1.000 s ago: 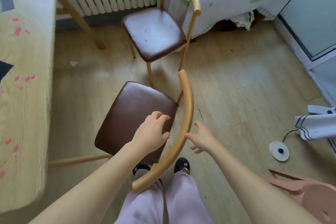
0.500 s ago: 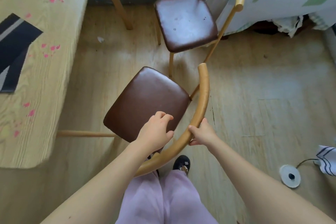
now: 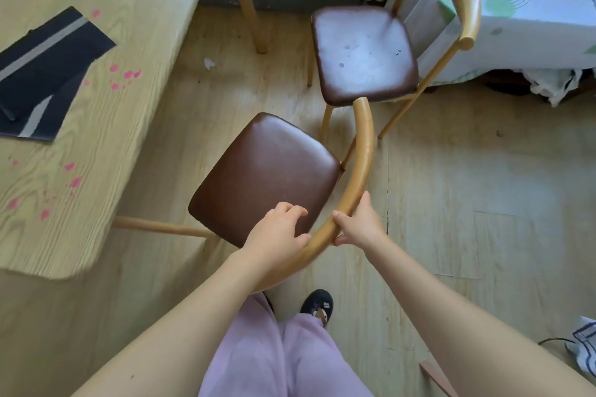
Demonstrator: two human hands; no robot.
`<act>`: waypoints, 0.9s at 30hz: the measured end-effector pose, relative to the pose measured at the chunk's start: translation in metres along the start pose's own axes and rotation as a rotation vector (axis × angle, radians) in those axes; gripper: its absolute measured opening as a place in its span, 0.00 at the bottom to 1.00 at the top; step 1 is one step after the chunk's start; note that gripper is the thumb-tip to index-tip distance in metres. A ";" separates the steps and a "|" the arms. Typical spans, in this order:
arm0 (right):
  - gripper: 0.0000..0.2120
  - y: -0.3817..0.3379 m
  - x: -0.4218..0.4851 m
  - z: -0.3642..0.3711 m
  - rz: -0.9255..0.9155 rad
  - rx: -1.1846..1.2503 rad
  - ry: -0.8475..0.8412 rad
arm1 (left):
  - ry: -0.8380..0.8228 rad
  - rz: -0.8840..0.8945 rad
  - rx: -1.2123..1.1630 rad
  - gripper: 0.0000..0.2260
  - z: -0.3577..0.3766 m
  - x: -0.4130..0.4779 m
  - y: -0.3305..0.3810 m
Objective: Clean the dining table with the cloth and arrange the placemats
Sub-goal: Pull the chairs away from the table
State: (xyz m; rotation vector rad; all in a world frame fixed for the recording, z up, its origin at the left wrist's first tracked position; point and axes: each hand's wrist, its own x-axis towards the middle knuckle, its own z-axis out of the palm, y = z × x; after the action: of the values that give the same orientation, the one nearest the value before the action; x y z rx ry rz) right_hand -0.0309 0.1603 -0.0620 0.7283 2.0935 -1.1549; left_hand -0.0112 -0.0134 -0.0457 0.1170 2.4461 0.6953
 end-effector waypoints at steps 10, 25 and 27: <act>0.32 -0.040 0.013 0.009 -0.074 -0.001 0.002 | -0.177 -0.157 -0.070 0.16 -0.007 -0.007 -0.021; 0.44 -0.103 0.035 0.030 -0.027 -0.171 0.031 | -0.138 -0.162 -0.150 0.12 -0.049 0.008 -0.041; 0.42 -0.116 0.039 0.036 -0.050 -0.164 0.044 | -0.132 -0.173 -0.174 0.12 -0.062 0.012 -0.045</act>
State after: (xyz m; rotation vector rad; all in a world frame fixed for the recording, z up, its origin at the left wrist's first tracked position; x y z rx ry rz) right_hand -0.1298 0.0816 -0.0449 0.6334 2.2240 -0.9872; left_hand -0.0526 -0.0778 -0.0314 -0.1132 2.2280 0.7929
